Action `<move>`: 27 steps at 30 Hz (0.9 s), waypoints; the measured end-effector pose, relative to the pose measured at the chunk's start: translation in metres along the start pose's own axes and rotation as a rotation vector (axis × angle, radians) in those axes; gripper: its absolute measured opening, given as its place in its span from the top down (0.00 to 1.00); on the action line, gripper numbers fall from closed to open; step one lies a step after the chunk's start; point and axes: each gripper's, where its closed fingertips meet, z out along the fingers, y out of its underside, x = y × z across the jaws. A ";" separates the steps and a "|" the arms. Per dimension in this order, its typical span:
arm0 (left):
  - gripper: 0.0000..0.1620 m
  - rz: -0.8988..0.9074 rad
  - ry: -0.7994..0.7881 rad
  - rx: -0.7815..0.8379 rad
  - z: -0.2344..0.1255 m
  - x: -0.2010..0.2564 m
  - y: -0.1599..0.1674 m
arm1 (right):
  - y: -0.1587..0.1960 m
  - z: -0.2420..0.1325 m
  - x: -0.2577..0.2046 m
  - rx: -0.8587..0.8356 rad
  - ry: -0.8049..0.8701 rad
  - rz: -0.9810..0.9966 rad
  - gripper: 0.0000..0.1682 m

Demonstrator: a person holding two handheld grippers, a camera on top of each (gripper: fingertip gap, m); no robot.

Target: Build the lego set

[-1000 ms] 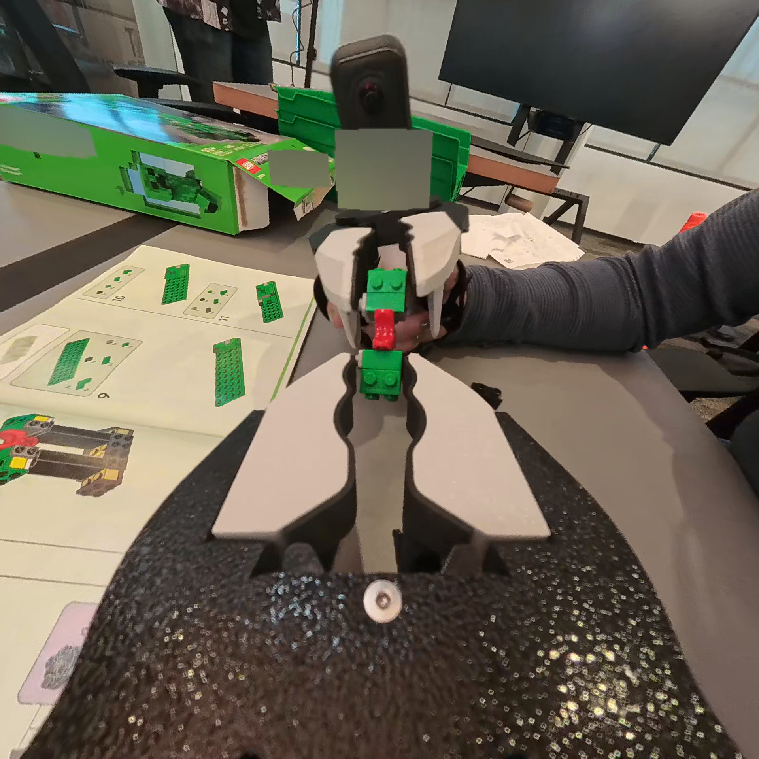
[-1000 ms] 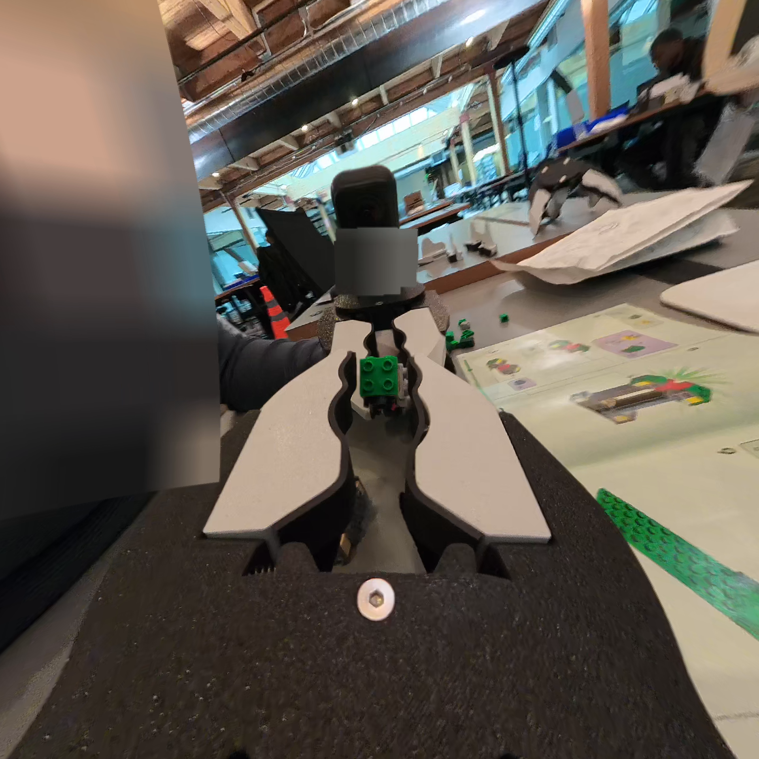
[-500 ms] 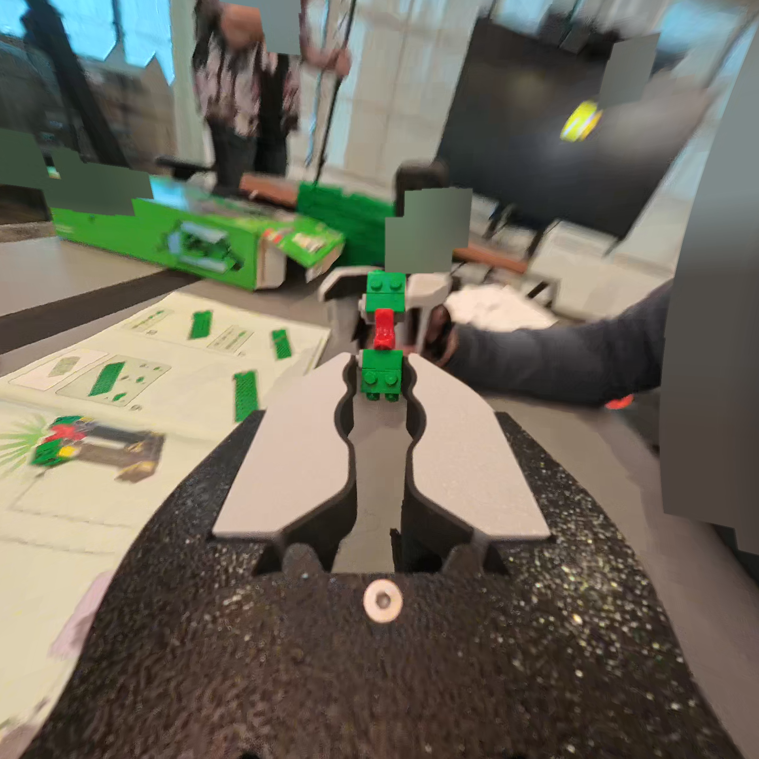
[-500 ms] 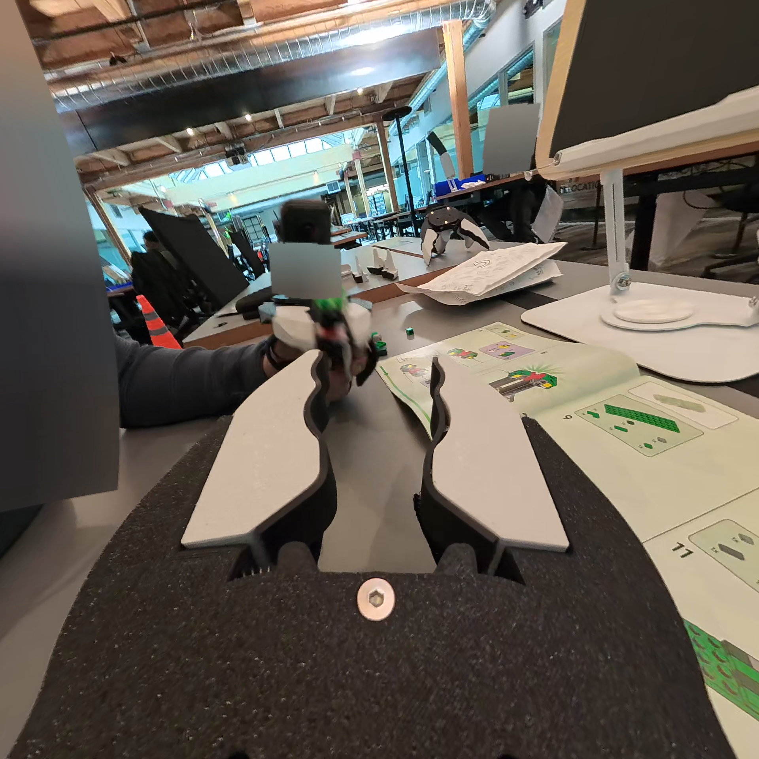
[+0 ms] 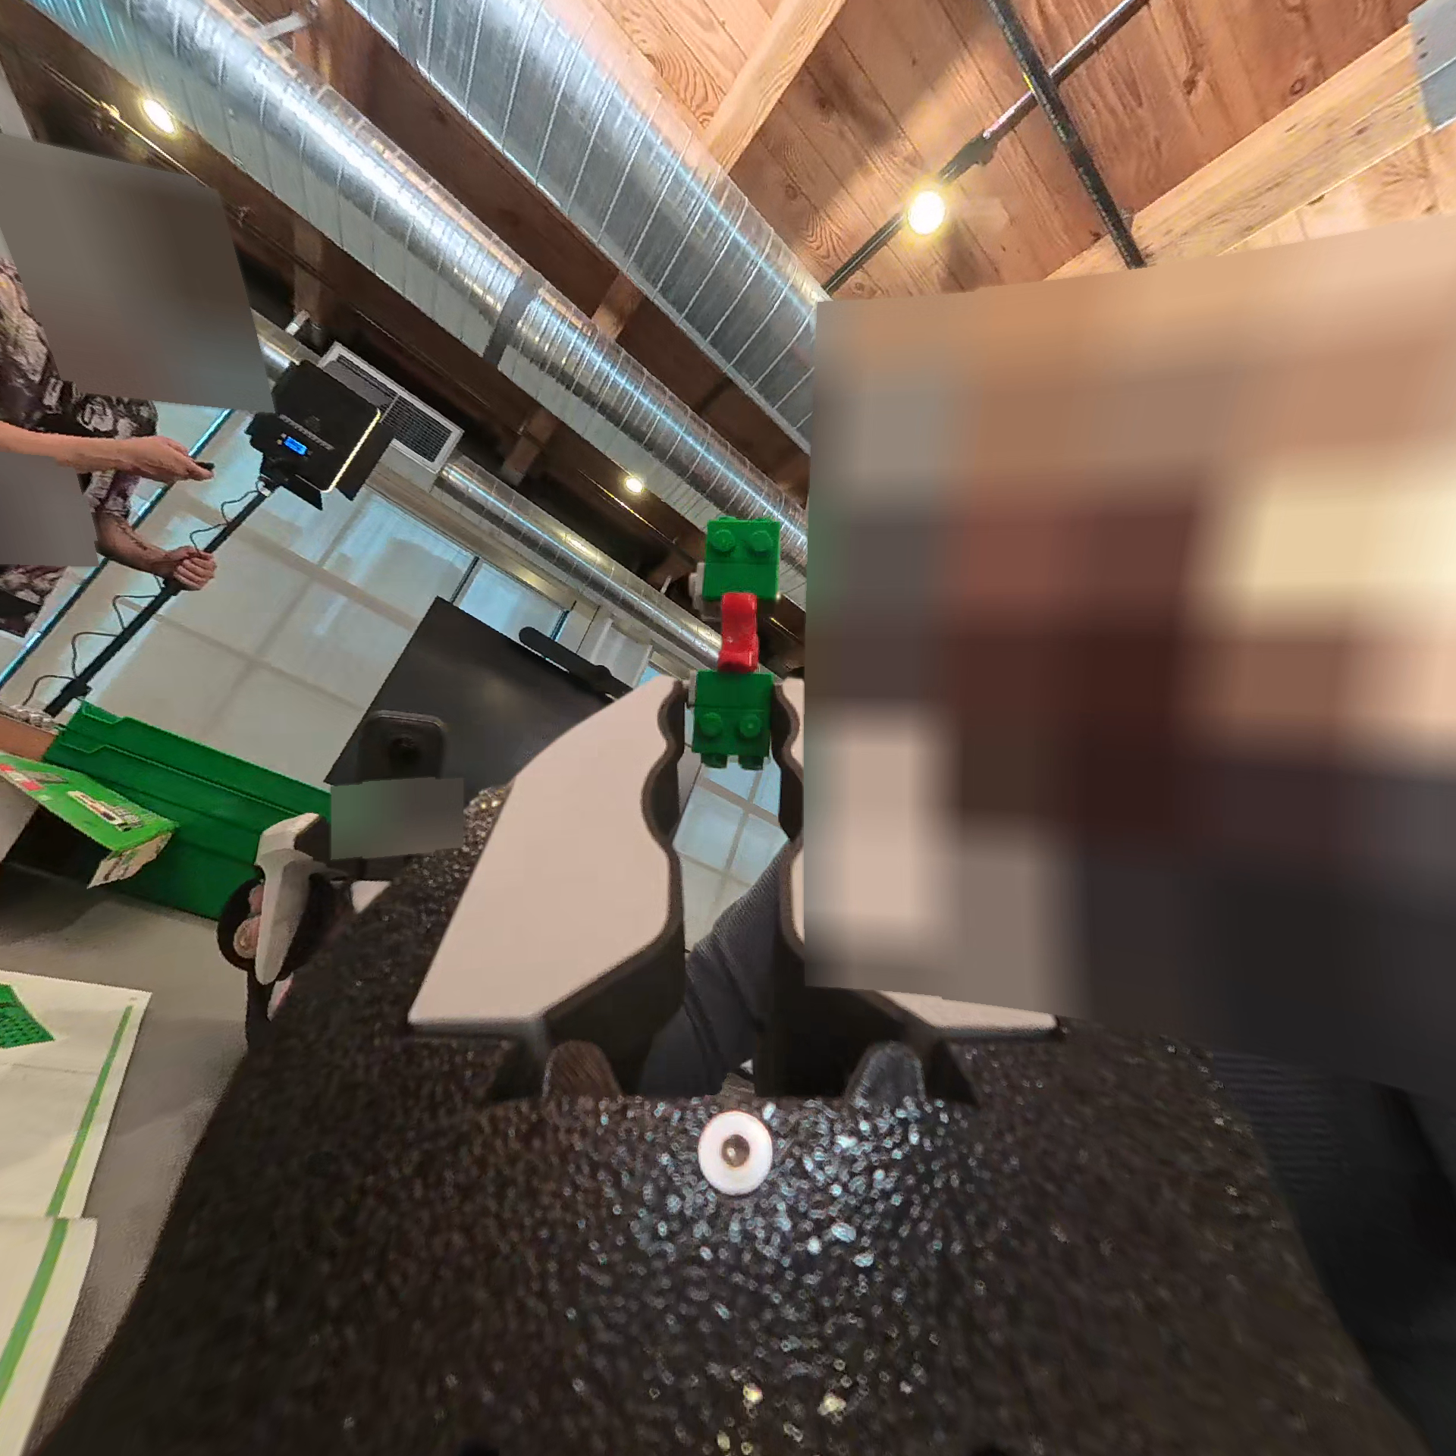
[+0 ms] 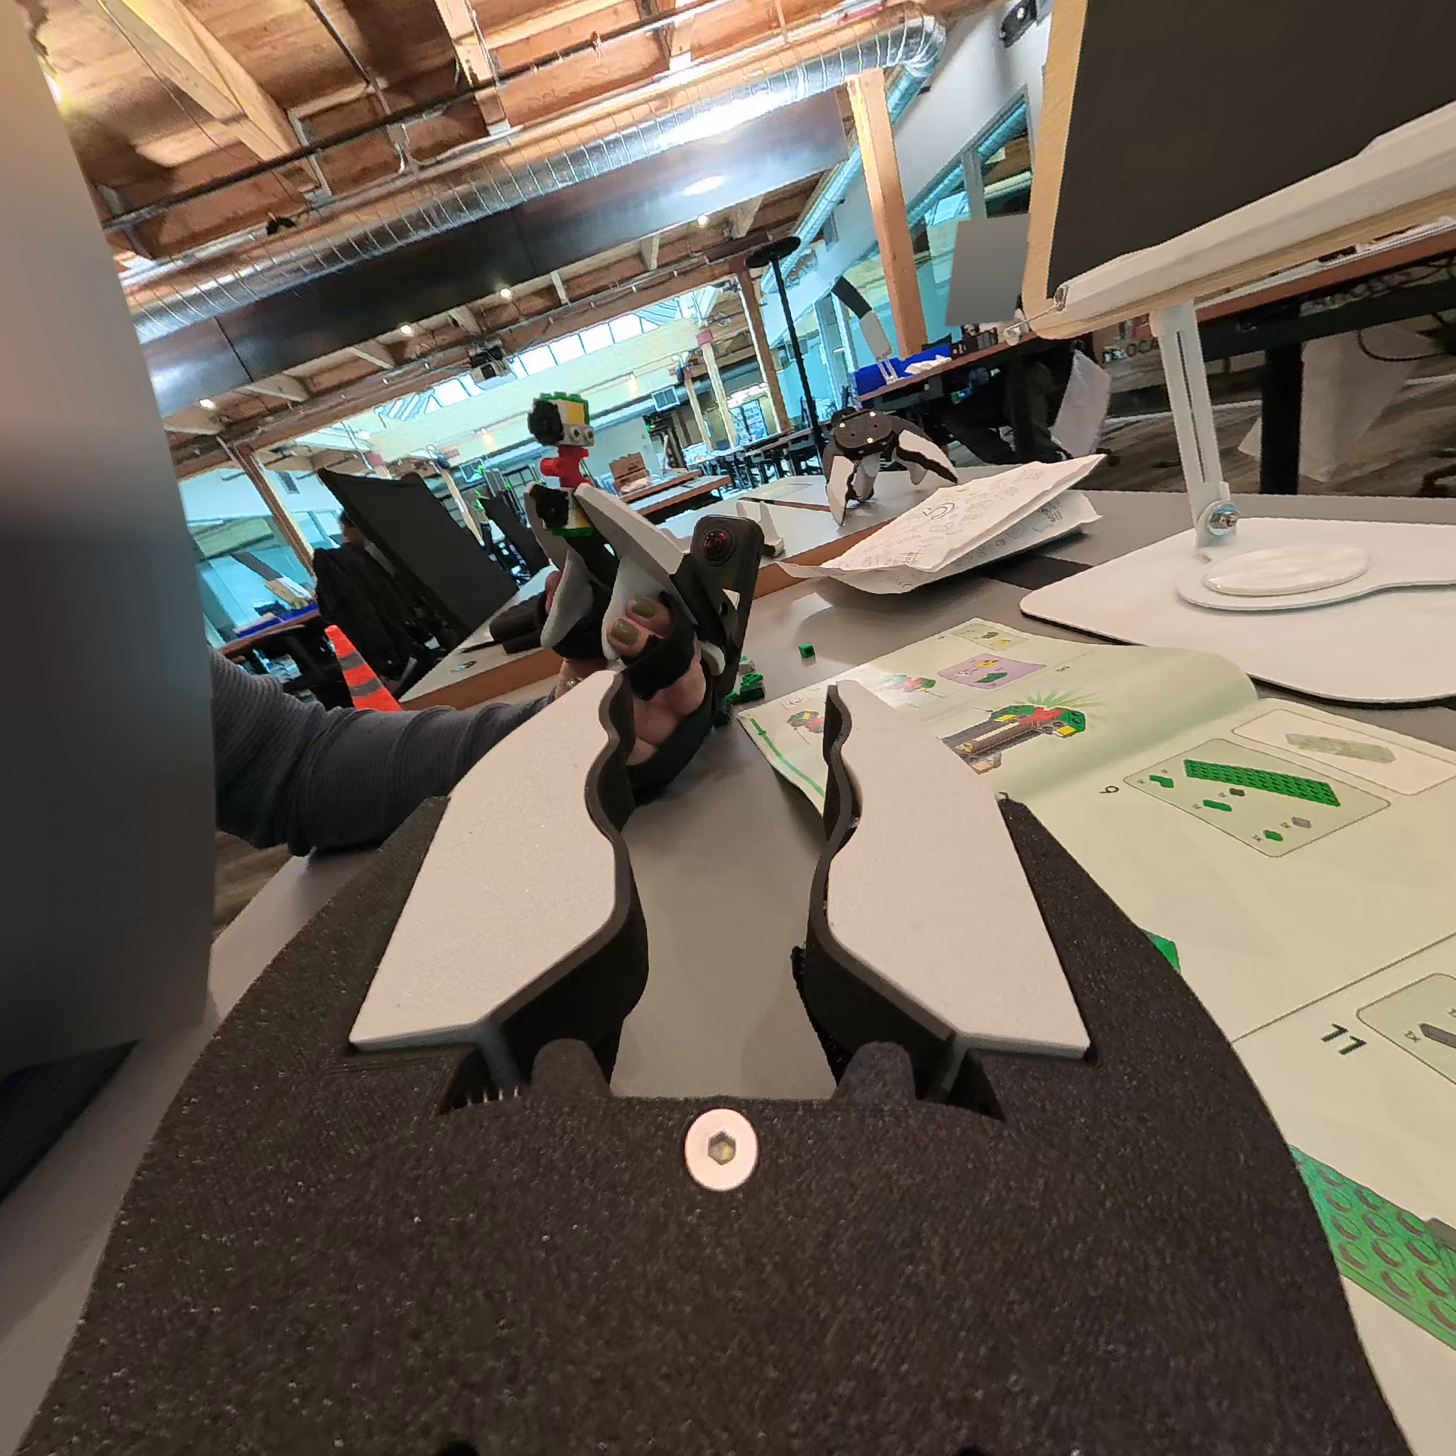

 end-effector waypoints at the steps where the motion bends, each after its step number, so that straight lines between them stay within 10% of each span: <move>1: 0.87 -0.001 0.000 -0.001 0.000 0.000 0.000 | 0.000 0.000 0.000 0.002 -0.002 0.006 0.73; 9: 0.88 0.065 -0.077 -0.080 0.003 -0.006 0.007 | -0.001 0.000 0.000 0.008 -0.009 0.019 0.73; 27: 0.88 0.853 -0.953 -0.775 -0.043 -0.047 0.065 | -0.002 -0.001 0.001 0.015 -0.022 0.041 0.74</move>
